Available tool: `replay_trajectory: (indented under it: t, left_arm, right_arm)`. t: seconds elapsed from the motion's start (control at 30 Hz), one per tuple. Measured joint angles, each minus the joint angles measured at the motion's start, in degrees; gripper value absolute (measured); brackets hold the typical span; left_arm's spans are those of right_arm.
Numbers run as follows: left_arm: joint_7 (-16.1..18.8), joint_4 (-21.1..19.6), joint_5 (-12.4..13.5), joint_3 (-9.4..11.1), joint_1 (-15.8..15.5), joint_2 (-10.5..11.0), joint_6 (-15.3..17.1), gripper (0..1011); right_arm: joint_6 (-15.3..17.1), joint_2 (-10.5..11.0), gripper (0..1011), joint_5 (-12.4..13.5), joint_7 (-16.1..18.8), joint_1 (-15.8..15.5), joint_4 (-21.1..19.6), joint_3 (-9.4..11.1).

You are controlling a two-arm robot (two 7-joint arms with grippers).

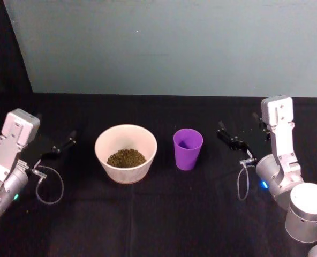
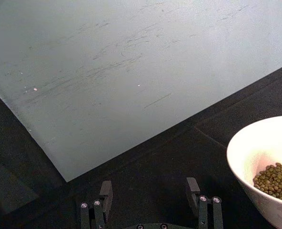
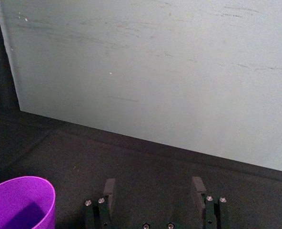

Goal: Pick up the cup and pour the mung beans from the cup into the bowl.

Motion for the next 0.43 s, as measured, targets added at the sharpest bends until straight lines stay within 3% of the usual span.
replay_trajectory:
  t: [0.43]
  left_arm:
    - [0.0,0.0,0.0,0.0,0.0,0.0,0.0,1011]
  right_arm:
    - [0.0,0.0,1003,0.0,-0.07,0.0,-0.03,0.0]
